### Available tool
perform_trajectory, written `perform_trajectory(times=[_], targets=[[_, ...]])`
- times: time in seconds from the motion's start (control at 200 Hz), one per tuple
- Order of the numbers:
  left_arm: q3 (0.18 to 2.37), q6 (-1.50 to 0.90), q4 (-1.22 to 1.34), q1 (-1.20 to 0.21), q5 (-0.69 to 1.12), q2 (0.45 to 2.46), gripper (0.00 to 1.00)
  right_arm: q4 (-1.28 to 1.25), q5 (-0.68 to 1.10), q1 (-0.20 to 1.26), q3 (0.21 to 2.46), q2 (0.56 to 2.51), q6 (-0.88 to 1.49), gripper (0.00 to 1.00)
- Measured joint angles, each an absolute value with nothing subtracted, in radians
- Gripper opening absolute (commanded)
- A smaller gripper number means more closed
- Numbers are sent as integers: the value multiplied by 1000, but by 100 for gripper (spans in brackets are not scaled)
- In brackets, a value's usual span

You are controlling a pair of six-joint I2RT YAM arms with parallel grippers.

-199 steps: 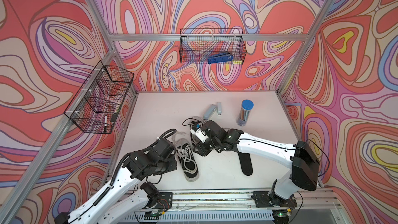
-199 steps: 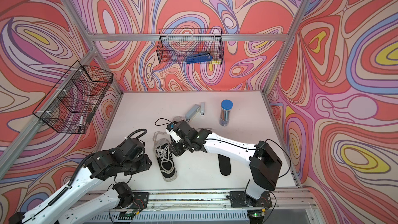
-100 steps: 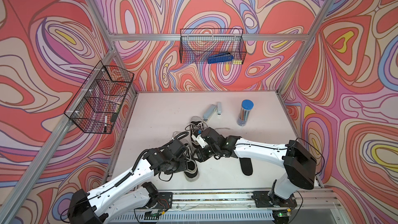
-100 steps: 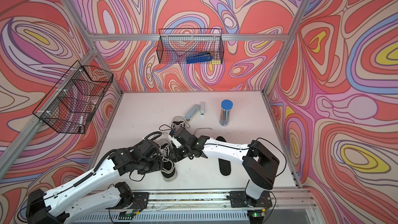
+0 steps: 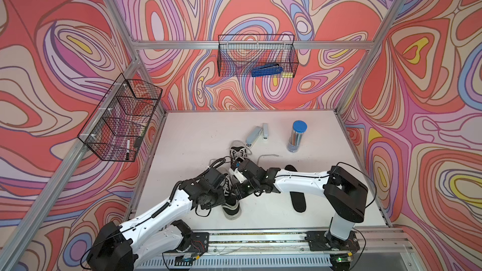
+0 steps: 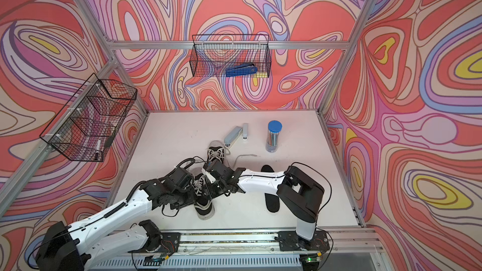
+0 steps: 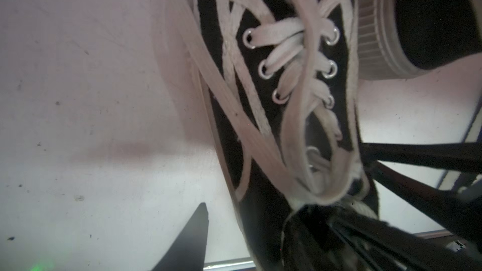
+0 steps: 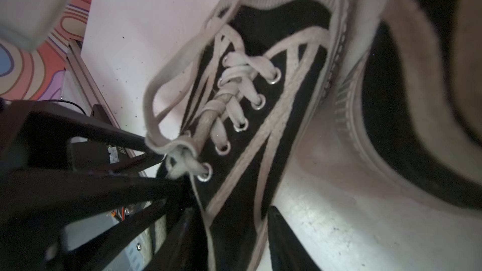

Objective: Remove the insole from the shoe
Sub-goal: Untie the shoelace on the shoe.

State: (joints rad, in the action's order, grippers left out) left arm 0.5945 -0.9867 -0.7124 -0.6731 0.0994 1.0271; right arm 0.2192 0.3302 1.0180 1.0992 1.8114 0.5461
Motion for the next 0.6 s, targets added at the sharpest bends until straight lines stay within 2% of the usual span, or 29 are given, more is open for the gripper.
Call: perform_trajectory(times=[0.165, 0.27, 0.456, 0.601], targets=[[593, -979, -696, -655, 108, 1028, 11, 241, 293, 1021, 1110, 1829, 559, 22], [590, -973, -683, -629, 107, 1018, 0, 248, 233, 1023, 1111, 1821, 566, 13], [572, -950, -632, -570, 113, 1010, 0, 249, 169, 1007, 1111, 1810, 602, 3], [555, -927, -580, -513, 136, 985, 0, 244, 147, 986, 1102, 1785, 632, 2]])
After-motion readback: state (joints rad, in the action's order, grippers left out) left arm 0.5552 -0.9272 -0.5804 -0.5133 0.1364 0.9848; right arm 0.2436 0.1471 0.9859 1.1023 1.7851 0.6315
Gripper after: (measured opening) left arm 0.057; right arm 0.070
